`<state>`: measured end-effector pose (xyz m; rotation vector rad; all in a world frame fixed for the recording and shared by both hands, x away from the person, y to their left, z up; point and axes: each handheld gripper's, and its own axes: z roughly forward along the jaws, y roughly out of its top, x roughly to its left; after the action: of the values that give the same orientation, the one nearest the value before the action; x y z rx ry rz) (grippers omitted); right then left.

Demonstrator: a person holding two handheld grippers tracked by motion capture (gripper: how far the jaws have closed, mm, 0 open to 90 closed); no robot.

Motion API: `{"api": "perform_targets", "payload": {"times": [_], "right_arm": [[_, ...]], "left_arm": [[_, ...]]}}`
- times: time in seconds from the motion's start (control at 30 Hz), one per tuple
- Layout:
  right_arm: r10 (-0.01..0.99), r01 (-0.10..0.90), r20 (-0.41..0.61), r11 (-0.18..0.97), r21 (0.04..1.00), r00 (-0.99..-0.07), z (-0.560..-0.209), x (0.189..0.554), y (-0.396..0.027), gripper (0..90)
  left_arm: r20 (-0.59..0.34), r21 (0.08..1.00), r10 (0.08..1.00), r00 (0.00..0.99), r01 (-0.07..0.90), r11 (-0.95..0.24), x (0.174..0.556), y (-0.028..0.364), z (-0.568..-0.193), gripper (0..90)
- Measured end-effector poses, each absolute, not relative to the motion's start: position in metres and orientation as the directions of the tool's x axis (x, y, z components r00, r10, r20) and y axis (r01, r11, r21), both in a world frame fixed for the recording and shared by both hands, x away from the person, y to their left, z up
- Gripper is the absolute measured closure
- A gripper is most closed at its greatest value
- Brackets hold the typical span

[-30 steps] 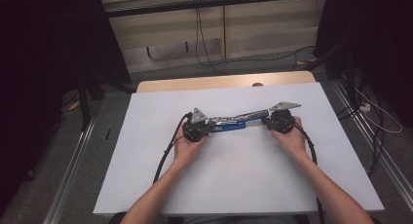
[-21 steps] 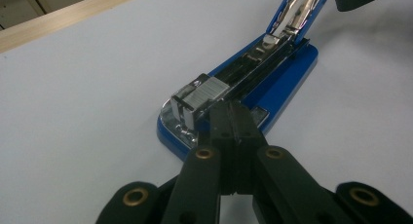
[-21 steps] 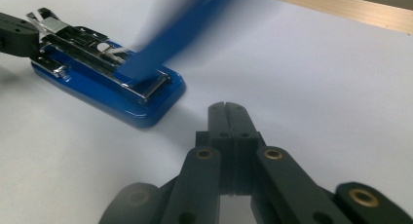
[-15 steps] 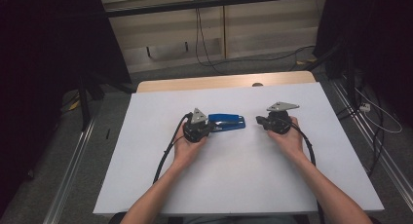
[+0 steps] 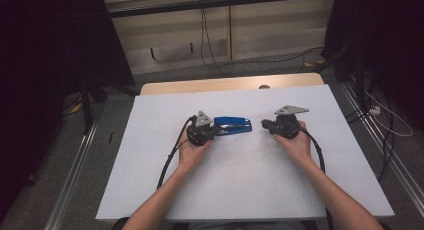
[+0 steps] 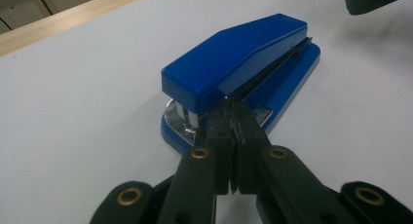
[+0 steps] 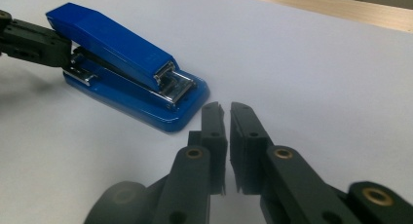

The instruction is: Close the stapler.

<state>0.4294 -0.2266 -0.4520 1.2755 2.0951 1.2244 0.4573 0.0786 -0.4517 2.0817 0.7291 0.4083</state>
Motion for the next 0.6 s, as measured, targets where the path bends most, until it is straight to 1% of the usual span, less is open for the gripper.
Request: {"api": "perform_targets", "payload": {"times": [0.17, 0.2, 0.3, 0.4, 0.5, 0.57, 0.6], "right_arm": [[0.854, 0.511, 0.116, 0.190, 0.838, -0.508, -0.4525, 0.4284, -0.2261, 79.6], [0.855, 0.510, 0.117, 0.188, 0.839, -0.506, -0.4524, 0.4283, -0.2265, 77.4], [0.862, 0.505, 0.110, 0.182, 0.843, -0.495, -0.4507, 0.4277, -0.2276, 67.6], [0.857, 0.487, 0.118, 0.167, 0.857, -0.501, -0.4483, 0.4269, -0.2281, 55.5], [0.857, 0.480, 0.121, 0.159, 0.863, -0.501, -0.4464, 0.4262, -0.2277, 47.8], [0.862, 0.488, 0.120, 0.159, 0.858, -0.492, -0.4463, 0.4259, -0.2271, 39.9], [0.863, 0.501, 0.140, 0.143, 0.853, -0.485, -0.4470, 0.4262, -0.2267, 35.5]], "left_arm": [[0.021, 0.817, 0.629, 0.777, 0.349, -0.459, 0.4564, 0.0800, -0.4505, 86.1], [0.003, 0.820, 0.630, 0.777, 0.358, -0.446, 0.4557, 0.0799, -0.4509, 85.6], [-0.019, 0.821, 0.632, 0.775, 0.373, -0.433, 0.4542, 0.0814, -0.4512, 82.7], [-0.020, 0.819, 0.630, 0.776, 0.374, -0.436, 0.4528, 0.0819, -0.4510, 77.7], [-0.034, 0.819, 0.629, 0.776, 0.383, -0.427, 0.4508, 0.0820, -0.4512, 72.8], [-0.036, 0.818, 0.625, 0.780, 0.382, -0.430, 0.4497, 0.0828, -0.4511, 68.4], [-0.036, 0.818, 0.624, 0.781, 0.382, -0.430, 0.4492, 0.0831, -0.4509, 66.2]]}}
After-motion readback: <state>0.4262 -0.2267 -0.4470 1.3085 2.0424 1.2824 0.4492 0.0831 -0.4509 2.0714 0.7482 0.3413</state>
